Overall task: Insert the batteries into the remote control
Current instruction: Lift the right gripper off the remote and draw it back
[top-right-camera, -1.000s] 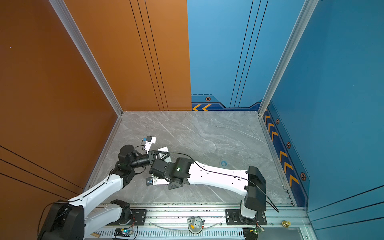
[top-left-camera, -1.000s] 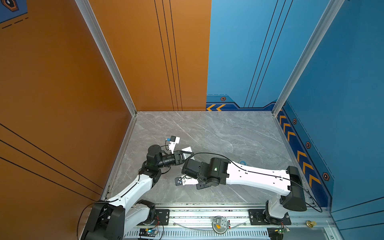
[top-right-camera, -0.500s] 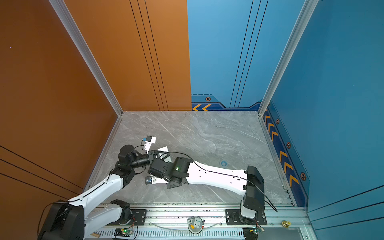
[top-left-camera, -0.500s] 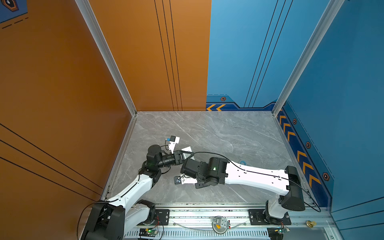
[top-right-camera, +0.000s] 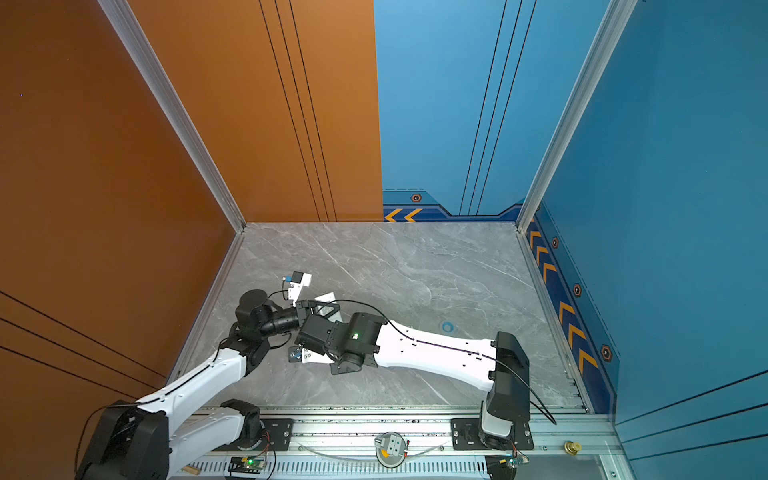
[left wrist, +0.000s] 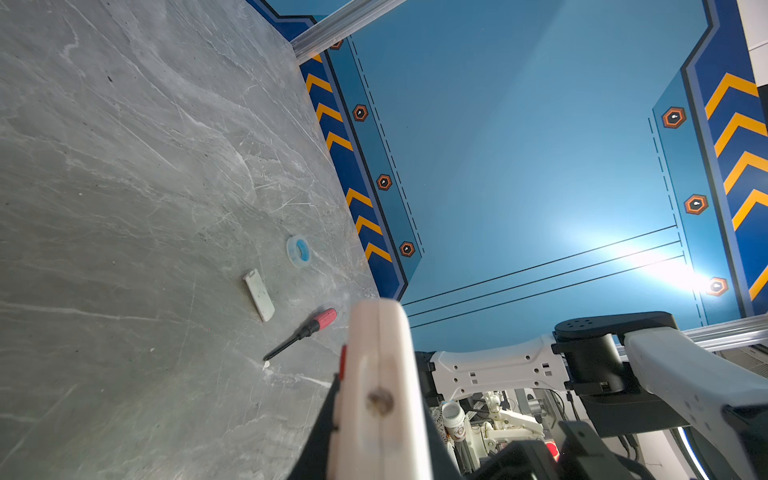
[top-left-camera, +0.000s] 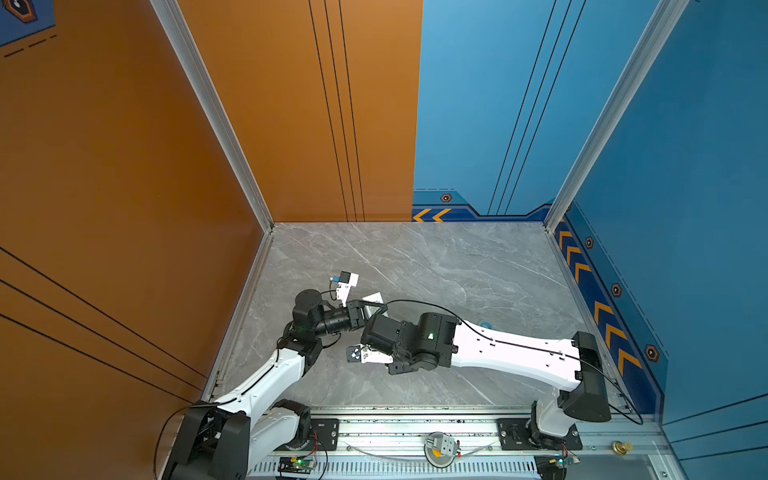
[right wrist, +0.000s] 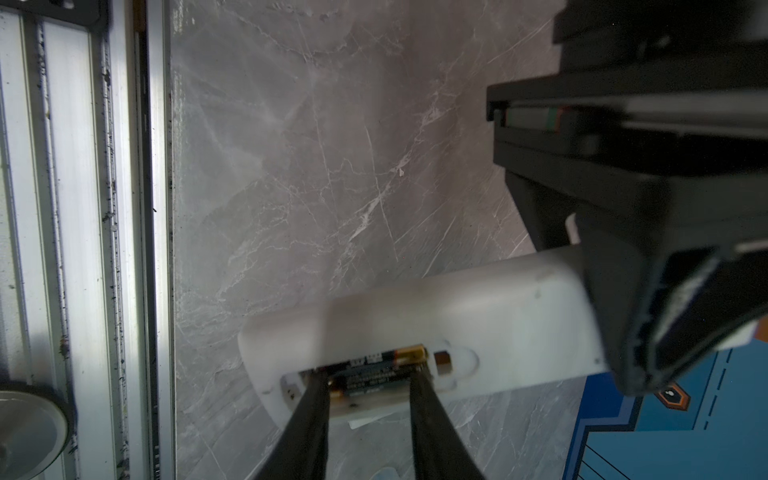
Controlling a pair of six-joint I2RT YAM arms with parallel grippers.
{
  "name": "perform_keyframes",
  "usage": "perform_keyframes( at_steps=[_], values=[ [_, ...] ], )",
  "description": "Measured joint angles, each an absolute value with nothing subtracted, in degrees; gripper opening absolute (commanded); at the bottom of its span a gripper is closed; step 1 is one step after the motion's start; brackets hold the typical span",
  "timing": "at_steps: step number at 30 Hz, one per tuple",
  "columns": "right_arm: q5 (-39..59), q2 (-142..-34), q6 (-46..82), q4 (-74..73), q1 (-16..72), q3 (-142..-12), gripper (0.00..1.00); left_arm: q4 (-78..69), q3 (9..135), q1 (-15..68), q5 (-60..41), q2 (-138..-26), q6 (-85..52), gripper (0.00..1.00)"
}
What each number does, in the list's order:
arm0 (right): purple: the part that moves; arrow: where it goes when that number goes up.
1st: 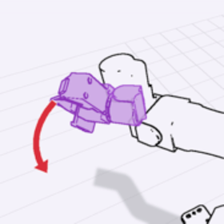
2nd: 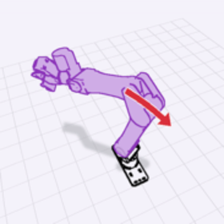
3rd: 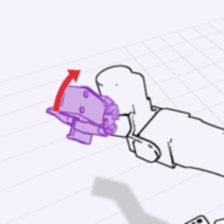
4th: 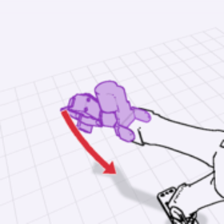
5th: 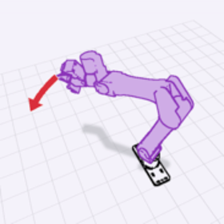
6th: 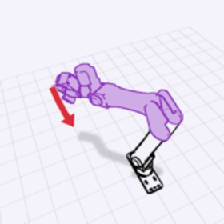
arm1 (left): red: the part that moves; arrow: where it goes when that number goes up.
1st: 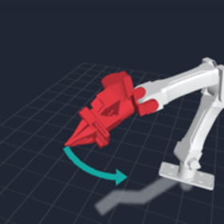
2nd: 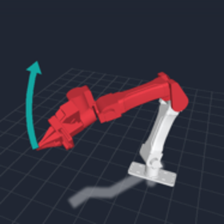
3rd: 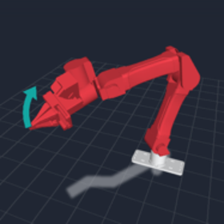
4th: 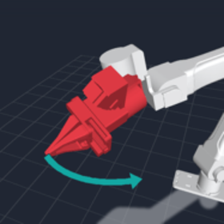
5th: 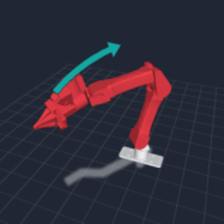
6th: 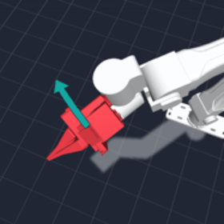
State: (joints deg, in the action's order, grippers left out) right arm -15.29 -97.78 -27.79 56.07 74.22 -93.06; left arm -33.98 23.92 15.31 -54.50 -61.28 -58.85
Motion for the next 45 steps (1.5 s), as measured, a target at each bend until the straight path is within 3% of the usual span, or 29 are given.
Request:
perform_keyframes(
  at_steps=[17, 37, 45],
  values=[
    [-12.3, -88.3, -14.9, 54.2, 70.1, -92.8, 0.45, -34.0, 23.4, 14.1, -54.0, -60.1, -59.6, 0.0],
    [-13.8, -85.4, 5.5, 53.3, 57.1, -87.8, 0.75, -33.9, 22.4, 12.0, -53.7, -57.6, -59.8, 0.0],
    [-13.8, -85.4, 11.3, 53.4, 55.0, -86.2, 0.77, -33.9, 21.4, 11.6, -52.0, -56.1, -59.8, 0.0]
  ],
)
